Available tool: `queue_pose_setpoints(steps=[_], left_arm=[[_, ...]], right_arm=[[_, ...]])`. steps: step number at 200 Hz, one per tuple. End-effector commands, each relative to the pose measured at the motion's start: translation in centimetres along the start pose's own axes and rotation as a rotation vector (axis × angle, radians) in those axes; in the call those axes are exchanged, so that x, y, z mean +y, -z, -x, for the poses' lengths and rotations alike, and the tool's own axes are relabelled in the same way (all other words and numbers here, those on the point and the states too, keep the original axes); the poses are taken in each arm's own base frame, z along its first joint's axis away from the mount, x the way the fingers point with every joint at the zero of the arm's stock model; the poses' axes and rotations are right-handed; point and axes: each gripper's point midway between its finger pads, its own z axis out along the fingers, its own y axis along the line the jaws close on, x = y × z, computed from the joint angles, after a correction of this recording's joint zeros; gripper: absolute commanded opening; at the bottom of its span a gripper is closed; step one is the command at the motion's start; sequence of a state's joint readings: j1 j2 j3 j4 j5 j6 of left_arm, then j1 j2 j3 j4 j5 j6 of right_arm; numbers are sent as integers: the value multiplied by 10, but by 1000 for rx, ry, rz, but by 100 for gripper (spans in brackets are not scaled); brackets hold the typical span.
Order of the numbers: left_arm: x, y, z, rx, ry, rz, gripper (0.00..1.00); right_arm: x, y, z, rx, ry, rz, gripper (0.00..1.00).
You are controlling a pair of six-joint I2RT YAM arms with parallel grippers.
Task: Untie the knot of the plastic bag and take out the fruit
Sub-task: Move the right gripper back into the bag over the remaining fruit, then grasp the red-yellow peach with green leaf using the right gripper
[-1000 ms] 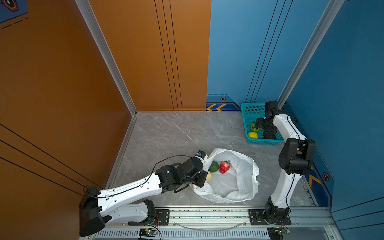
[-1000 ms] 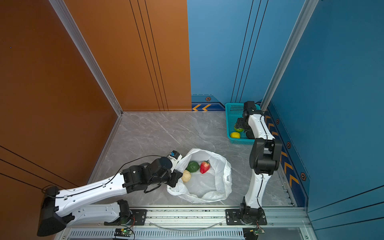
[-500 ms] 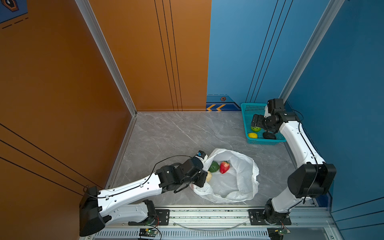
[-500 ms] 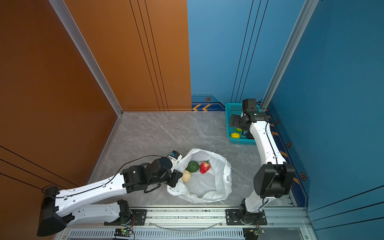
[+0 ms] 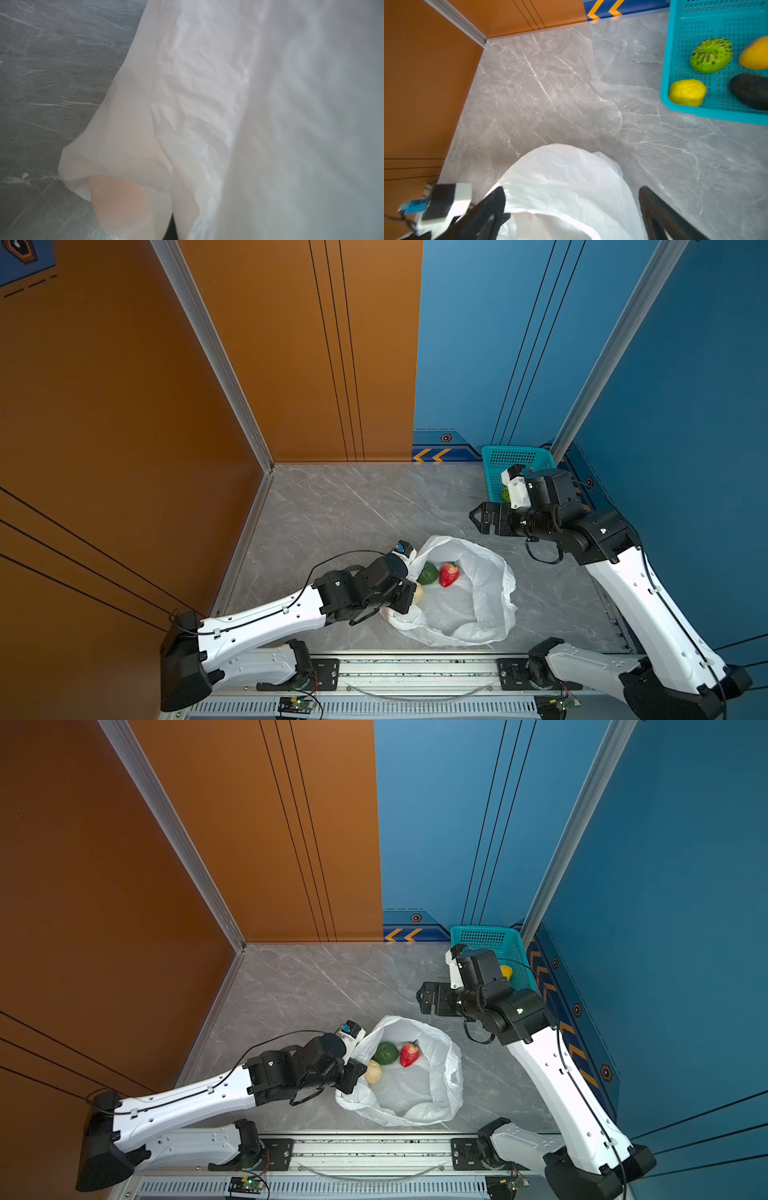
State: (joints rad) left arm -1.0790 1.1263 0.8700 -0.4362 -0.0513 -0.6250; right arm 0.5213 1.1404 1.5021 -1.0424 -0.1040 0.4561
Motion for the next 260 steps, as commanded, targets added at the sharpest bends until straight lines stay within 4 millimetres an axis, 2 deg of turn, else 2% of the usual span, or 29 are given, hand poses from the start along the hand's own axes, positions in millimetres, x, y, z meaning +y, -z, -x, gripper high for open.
queue_pose_setpoints(steps=[1,22,38,64,83,127,155,181,219,260], left_arm=[[-3,2,9,-23,-7,-9,0],[-3,2,10,-24,-4,-7,0],[-4,2,10,-22,-6,-9,0],[-5,1,11,-22,-8,-11,0],[-5,1,12,-24,-7,-11,0],[-5,4,15,-34,-6,-12,0],[-6,5,16,-36,-6,-15,0],[-6,6,18,-43,-5,-17,0],[-8,8,20,-47,-6,-20,0],[-9,8,22,-50,-7,-21,0]], right_arm=[[13,2,-33,82,-30,5,100],[37,4,-55,124,7,51,100],[48,-1,-72,162,42,49,99],[54,-15,-99,198,107,13,99],[53,-33,-121,229,157,-13,98],[42,-74,-170,318,267,-89,95],[36,-94,-192,367,284,-115,94],[21,-110,-210,413,257,-167,92],[4,-127,-225,443,166,-211,88],[-13,-145,-224,412,69,-281,83]])
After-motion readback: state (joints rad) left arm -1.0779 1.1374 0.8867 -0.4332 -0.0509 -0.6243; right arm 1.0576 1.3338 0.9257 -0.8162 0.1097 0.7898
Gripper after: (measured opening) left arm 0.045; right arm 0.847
